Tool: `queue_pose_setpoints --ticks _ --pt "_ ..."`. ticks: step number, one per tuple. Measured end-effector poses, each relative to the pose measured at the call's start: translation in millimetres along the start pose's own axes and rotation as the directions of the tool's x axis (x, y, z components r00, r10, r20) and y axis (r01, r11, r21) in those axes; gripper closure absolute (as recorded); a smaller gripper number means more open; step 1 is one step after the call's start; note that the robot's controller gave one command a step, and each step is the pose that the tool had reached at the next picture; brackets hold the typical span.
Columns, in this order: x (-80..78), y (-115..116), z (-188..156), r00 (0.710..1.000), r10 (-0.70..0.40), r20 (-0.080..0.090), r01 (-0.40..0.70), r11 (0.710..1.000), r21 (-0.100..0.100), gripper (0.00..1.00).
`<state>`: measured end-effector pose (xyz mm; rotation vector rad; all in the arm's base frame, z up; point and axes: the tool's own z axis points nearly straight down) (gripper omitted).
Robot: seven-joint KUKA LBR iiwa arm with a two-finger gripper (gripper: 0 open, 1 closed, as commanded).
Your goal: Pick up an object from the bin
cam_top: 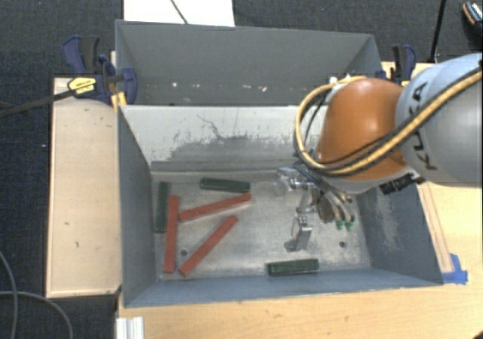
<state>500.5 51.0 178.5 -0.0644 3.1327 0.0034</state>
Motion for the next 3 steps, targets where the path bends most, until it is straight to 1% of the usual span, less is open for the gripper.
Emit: queue_pose_setpoints --ticks 1,2,3 --pt "-51.6 54 109 0.997 -0.079 -0.007 0.079 0.997 -0.001 0.0" --pt "-52.2 52 105 0.997 -0.078 -0.004 0.078 0.997 0.001 1.0" --pt "-34.7 53 -24 0.996 -0.094 0.001 0.094 0.996 0.001 1.0"
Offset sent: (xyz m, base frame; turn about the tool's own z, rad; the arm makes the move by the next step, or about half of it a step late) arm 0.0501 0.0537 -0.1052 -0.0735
